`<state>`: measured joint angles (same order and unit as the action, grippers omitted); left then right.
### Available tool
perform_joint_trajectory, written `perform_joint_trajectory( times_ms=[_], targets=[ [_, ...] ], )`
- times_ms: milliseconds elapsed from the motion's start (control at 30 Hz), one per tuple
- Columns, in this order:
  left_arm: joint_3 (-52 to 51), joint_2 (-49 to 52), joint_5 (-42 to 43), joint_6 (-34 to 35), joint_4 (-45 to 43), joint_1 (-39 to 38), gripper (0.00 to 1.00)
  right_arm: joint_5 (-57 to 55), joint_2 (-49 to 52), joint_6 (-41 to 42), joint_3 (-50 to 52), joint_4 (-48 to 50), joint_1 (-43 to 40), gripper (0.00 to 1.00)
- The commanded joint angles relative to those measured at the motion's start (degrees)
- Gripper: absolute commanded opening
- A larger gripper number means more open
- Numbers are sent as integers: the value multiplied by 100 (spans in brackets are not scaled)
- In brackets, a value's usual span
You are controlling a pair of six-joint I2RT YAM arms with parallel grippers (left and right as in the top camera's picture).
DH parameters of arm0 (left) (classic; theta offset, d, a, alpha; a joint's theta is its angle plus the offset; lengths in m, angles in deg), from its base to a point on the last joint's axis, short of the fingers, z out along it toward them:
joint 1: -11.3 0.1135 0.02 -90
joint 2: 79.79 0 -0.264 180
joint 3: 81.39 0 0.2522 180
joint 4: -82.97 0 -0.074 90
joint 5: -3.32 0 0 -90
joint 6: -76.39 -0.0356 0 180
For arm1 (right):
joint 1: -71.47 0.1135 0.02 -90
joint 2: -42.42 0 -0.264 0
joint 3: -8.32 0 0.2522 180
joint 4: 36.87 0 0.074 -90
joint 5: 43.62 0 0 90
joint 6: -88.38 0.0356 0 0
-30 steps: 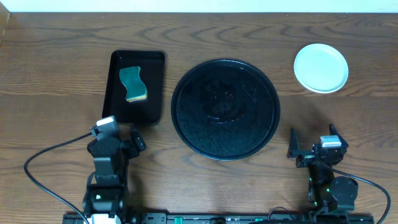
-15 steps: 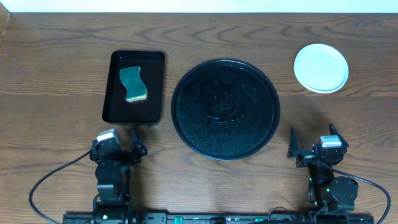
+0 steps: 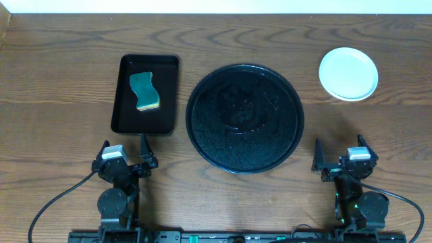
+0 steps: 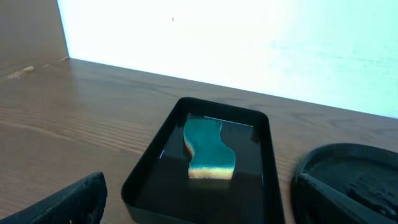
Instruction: Clean dirty plates on tray and stack at the side
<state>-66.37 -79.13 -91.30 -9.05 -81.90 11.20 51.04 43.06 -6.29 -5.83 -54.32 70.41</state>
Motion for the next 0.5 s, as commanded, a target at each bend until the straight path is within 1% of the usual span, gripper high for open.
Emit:
perform_joint_trajectory(
  times_ms=[0, 133, 167, 233, 267, 467],
  targets=[
    [-103, -59, 42, -111, 262, 17, 96, -13, -33, -57, 7, -28, -39, 99],
    [-103, -59, 142, -116, 271, 17, 96, -11, -33, -57, 7, -28, -39, 99],
    [-103, -59, 221, -223, 284, 20, 96, -11, -33, -57, 7, -28, -39, 99],
    [-101, -59, 461, -686, 289, 17, 96, -11, -33, -57, 7, -28, -39, 99],
    [-101, -59, 463, -763, 289, 20, 96, -11, -33, -57, 7, -28, -39, 99],
    [-101, -59, 442, -796, 289, 20, 96, -11, -33, -57, 7, -28, -39, 99]
  ],
)
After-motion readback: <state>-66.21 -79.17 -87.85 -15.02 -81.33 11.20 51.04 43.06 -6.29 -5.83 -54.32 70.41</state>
